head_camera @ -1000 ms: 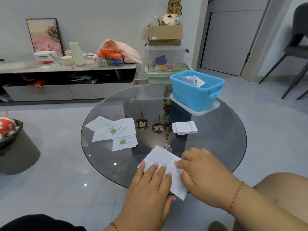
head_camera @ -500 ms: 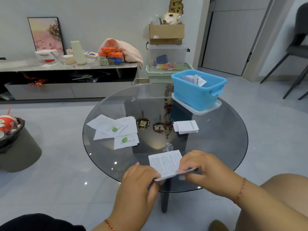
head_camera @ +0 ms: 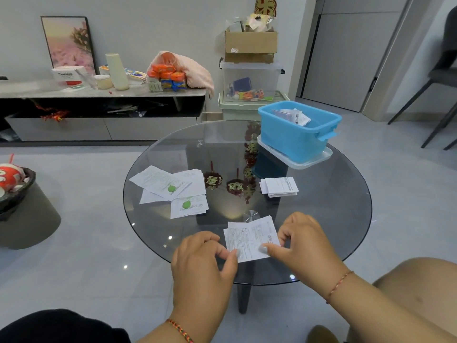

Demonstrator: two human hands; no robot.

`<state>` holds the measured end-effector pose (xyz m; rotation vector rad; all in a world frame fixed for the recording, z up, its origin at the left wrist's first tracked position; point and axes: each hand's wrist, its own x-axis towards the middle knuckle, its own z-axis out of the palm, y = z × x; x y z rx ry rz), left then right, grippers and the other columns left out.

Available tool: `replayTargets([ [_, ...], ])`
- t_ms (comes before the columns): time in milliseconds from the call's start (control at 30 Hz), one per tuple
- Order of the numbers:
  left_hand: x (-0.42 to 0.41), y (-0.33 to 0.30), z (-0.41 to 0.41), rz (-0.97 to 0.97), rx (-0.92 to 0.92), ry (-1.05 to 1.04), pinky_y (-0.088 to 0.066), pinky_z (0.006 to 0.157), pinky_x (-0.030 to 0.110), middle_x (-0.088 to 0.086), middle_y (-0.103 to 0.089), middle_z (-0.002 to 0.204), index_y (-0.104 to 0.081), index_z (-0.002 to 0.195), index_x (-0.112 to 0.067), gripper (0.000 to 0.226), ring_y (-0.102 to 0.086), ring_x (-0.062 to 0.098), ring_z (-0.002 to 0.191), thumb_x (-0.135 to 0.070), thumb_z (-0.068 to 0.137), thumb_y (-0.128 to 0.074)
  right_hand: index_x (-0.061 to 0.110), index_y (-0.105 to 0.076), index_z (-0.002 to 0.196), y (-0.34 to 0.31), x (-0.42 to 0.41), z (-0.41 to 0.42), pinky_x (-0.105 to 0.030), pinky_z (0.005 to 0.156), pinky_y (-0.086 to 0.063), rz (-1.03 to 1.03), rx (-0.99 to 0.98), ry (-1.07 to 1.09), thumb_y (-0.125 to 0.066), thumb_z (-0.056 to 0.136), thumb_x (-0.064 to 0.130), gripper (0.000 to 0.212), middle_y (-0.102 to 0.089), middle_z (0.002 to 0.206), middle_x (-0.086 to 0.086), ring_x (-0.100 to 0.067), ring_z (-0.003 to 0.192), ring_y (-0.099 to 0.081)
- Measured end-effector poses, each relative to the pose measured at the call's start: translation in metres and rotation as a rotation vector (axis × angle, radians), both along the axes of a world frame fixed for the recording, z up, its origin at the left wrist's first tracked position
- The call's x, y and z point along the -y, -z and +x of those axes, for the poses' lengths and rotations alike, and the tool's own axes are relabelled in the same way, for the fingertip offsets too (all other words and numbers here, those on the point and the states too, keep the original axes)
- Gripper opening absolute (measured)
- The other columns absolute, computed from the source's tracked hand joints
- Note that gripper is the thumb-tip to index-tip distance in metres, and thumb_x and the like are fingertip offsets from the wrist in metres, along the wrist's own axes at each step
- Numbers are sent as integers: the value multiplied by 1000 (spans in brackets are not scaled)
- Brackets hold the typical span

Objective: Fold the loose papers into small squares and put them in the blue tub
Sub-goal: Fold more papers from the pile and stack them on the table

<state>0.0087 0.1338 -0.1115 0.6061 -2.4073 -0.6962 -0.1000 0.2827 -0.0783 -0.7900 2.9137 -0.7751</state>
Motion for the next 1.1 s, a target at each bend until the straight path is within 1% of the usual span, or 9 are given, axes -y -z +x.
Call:
replayTargets([
  [100, 1, -4, 0, -3, -30, 1, -32, 76, 27, -24, -49, 83, -51, 66, -32, 30, -42, 5, 84, -28, 69, -80, 22, -51, 72, -1, 0, -1, -14, 67, -32, 53, -9, 21, -71, 71, 55, 39, -44, 89, 13, -8, 92, -38],
  [267, 7, -2, -1, -105, -127, 138, -40, 77, 30, -19, -55, 95, -66, 85, -35, 22, -38, 6, 92, -14, 77, -68, 42, -31, 136, -6, 0, -5, -26, 109, -16, 18, -67, -224, -65, 83, 43, 64, -30, 137, 21, 0, 129, -21],
  [367, 8, 1, -2, -318, -210, 360, -36, 74, 24, -14, -62, 89, -72, 82, -28, 29, -48, 10, 85, -16, 75, -46, 38, -32, 143, -1, 8, -7, -29, 115, -14, 92, -97, -456, -42, 95, 33, 49, -26, 151, 17, -2, 140, -17],
  [500, -1, 5, 9, -574, -118, 408, -36, 97, 42, -8, -65, 88, -72, 95, -20, 32, -60, 17, 83, -27, 72, -50, 34, -37, 142, 8, 6, -7, -22, 106, -13, 177, -195, -516, -10, 85, 43, 64, -31, 150, 13, -8, 138, -25],
  [633, -6, 9, 15, -740, -21, 388, -32, 99, 58, 0, -68, 95, -71, 107, -20, 47, -65, 23, 89, -42, 68, -56, 26, -57, 128, 3, 3, 6, -24, 93, -40, 211, -320, -459, -33, 84, 36, 51, -58, 127, 11, -9, 114, -54],
  [833, 5, 15, 13, -695, 17, 428, -28, 102, 56, 7, -67, 103, -62, 107, -22, 43, -64, 25, 103, -44, 70, -53, 21, -66, 113, -1, -8, 25, -27, 75, -51, 231, -401, -441, -46, 76, 53, 52, -60, 99, 12, -11, 86, -56],
  [900, 10, 15, 11, -662, 4, 473, -27, 102, 56, 4, -66, 106, -59, 105, -24, 42, -63, 24, 107, -44, 69, -56, 27, -64, 113, -7, -13, 24, -27, 87, -47, 166, -327, -485, -51, 73, 58, 53, -57, 108, 14, -8, 99, -53],
  [1033, 20, 9, 8, -609, -14, 572, -24, 106, 54, -10, -60, 109, -59, 91, -29, 27, -56, 16, 115, -47, 71, -59, 33, -31, 144, -4, -24, 10, -17, 109, -4, 219, -162, -633, -58, 66, 66, 89, -22, 146, 22, 3, 136, -12],
  [1100, 23, 6, 7, -577, -24, 593, -22, 107, 52, -16, -59, 109, -55, 86, -31, 23, -52, 13, 118, -51, 75, -56, 31, -40, 138, 2, -25, 8, -23, 106, -19, 279, -271, -661, -59, 63, 64, 84, -38, 142, 15, -5, 132, -29],
])
